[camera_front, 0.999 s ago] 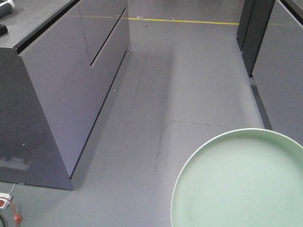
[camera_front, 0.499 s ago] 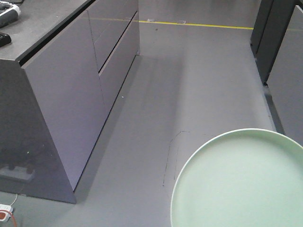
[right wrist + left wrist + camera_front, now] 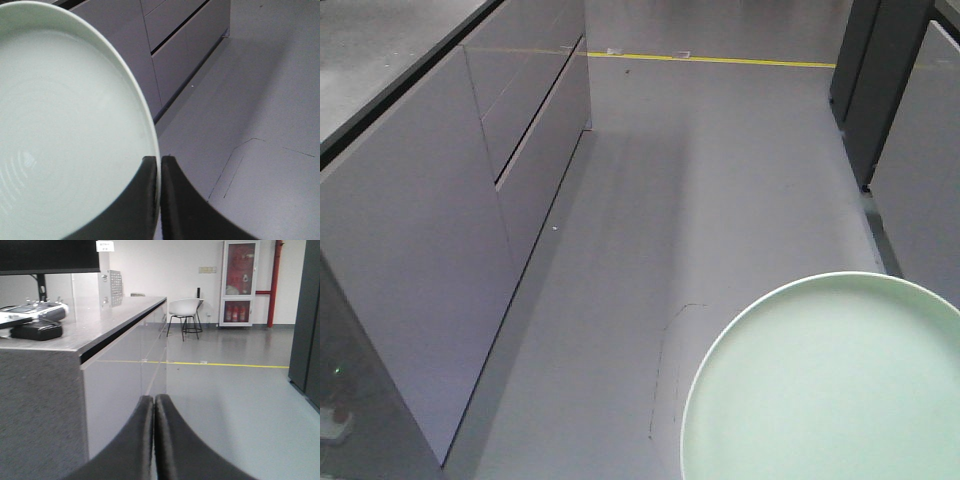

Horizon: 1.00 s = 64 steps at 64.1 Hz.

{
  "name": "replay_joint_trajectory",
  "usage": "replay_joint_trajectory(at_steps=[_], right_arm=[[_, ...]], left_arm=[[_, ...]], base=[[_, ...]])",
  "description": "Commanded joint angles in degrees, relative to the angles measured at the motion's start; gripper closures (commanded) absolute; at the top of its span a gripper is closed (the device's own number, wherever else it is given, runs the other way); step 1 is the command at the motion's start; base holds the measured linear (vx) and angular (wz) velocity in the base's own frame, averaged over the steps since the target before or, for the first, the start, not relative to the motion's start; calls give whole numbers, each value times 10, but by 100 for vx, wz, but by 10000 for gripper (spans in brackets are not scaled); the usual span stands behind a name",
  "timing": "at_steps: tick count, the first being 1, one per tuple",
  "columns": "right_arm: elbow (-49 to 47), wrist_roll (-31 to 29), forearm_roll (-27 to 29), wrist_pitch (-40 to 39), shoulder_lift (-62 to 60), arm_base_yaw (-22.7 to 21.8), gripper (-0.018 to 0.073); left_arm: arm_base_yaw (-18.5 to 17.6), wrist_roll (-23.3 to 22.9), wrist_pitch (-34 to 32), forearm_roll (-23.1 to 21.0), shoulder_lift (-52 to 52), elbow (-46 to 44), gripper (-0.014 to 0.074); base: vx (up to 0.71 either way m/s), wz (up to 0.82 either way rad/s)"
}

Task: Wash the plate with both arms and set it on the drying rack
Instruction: 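Hold the plate in the right gripper while driving down the aisle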

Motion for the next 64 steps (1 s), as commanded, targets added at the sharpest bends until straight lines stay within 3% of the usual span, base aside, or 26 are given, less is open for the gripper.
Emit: replay_joint_trajectory(at_steps=[1,64], right_arm=[[-15,0,7,-40,6,-2,561],[-15,0,7,-38,6,-2,561]], left_arm=[[1,-5,-43,-2,-9,12,602],[1,-5,-43,-2,-9,12,602]], base=[[30,-18],[32,-11]])
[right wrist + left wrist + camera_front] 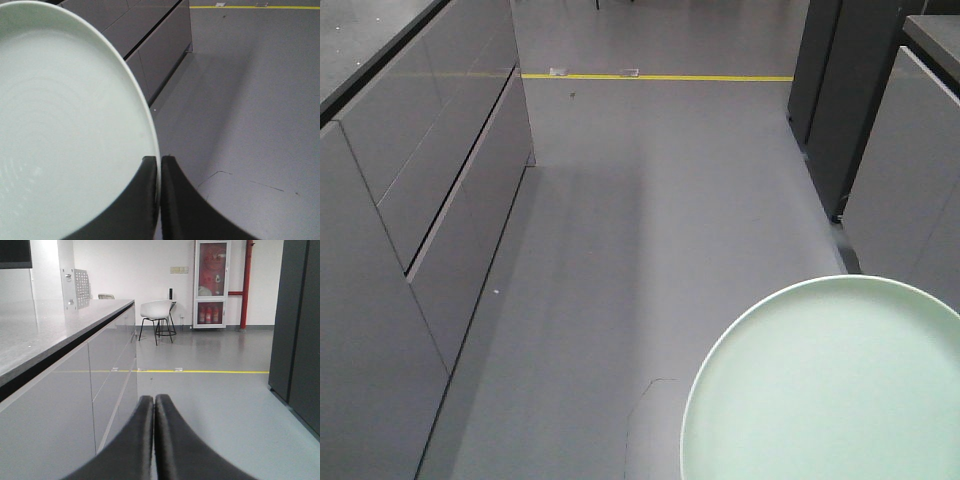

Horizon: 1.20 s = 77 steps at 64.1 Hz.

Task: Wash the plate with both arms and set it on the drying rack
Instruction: 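Hold the plate in the right gripper while driving down the aisle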

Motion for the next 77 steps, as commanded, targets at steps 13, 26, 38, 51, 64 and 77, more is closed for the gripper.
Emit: replay_joint_trajectory(at_steps=[13,26,38,51,64,77], right_arm=[[-15,0,7,-43,6,-2,561],[-15,0,7,-43,6,-2,561],[-15,0,7,-43,6,-2,561],[-15,0,7,-43,6,-2,561],[-15,0,7,-43,6,-2,561],[-15,0,7,-43,6,-2,561]], left_arm=[[1,-5,-43,-2,-9,12,602],[1,-5,-43,-2,-9,12,602],[1,-5,-43,-2,-9,12,602],[1,-5,-43,-2,-9,12,602],[1,-5,-43,-2,-9,12,602],[1,-5,-43,-2,-9,12,602]], base=[[32,-2],[32,-1],[31,-2],[31,-6],[29,-8],[28,-7]])
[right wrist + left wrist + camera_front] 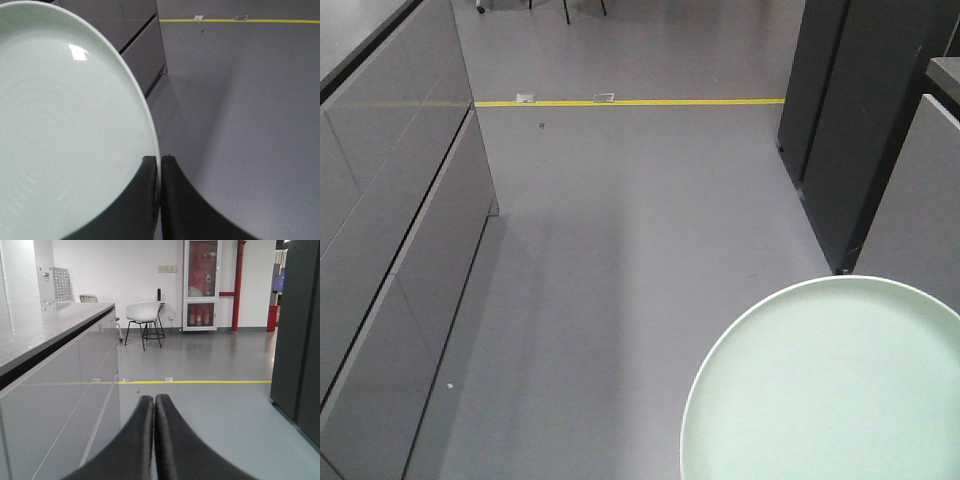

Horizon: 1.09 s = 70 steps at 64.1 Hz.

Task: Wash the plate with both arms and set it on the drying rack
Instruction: 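Hold the plate in the right gripper while driving down the aisle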

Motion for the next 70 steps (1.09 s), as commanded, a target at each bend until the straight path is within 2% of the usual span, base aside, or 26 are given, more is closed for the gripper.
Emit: replay_joint_trajectory(at_steps=[1,41,70], right_arm=[[-15,0,7,-43,6,-2,561],[-15,0,7,-43,6,-2,561],[-15,0,7,-43,6,-2,561]], left_arm=[[1,-5,-43,-2,-9,12,602],[1,-5,-43,-2,-9,12,602],[1,-5,-43,-2,-9,12,602]], base=[[28,-6],[25,-10],[23,-26]])
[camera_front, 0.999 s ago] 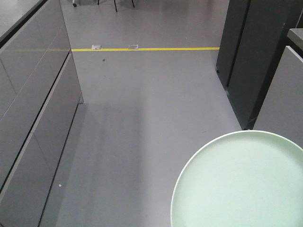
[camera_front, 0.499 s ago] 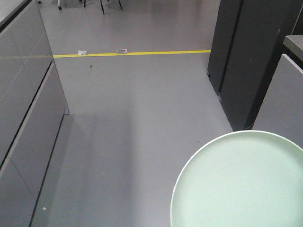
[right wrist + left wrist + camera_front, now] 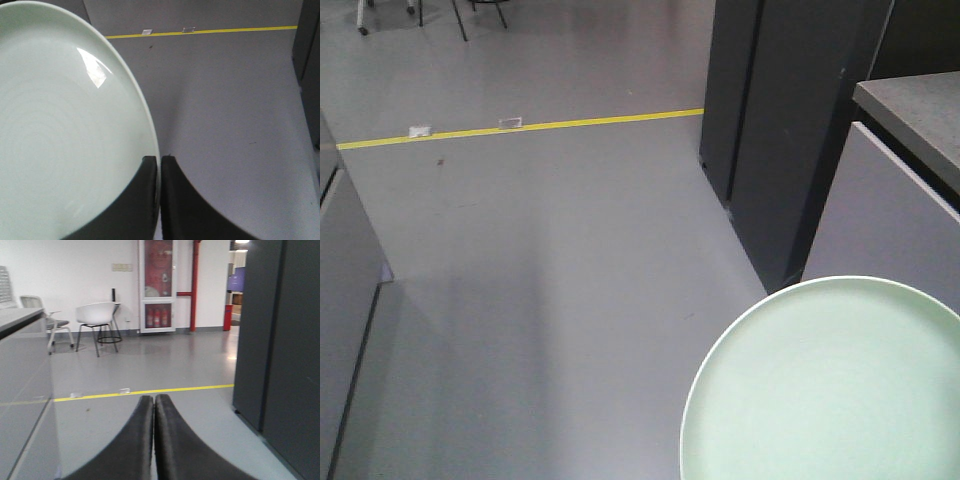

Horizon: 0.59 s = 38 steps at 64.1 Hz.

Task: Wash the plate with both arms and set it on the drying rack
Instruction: 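Hold the plate in the right gripper while driving down the aisle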

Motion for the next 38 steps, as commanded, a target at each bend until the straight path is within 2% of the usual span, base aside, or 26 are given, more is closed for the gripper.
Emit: replay_joint_trajectory(at_steps=[1,38], right_arm=[[-15,0,7,-43,6,-2,561],[-15,0,7,-43,6,-2,561]], left_arm=[[1,-5,-43,-2,-9,12,602],[1,-5,-43,-2,-9,12,602]], base=[[22,-39],[20,-47]])
